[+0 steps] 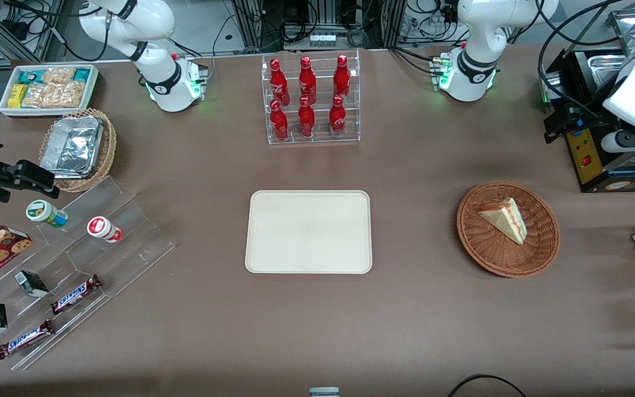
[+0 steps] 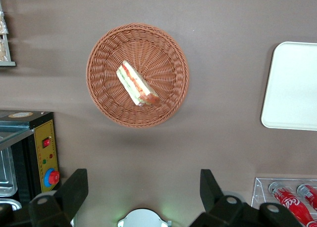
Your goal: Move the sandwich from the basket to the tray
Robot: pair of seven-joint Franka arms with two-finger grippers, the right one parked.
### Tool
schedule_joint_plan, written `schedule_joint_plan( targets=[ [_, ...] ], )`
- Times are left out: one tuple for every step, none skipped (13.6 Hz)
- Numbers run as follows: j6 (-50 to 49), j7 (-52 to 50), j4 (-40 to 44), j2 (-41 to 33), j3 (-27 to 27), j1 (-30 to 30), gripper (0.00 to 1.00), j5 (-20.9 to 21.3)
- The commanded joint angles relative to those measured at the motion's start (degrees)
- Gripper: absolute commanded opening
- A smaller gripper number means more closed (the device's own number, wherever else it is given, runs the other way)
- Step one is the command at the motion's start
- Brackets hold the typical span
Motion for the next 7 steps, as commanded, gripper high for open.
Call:
schedule_joint_plan(
  targets=[
    [-0.9,0.3,-0.4,0.2,0.8,0.7,1.00,0.8],
    [-0.9,0.2,-0.4,0.9,2.2,0.9,1.00,0.7],
    [-0.8,-0.1,-0.4,1.7,3.3,0.9,1.00,0.9],
    [-0.9,-0.1,-0.4,2.7,3.5,1.0,1.00,1.2],
    [-0.7,-0.6,-0.6,3.7,4.9,0.9,1.00,1.3],
    [0.1,-1.0,-1.5,4.1,6.4,0.9,1.00,1.1],
    [1.8,-1.9,-2.3,4.9,7.4,1.0,1.00,1.1]
  ],
)
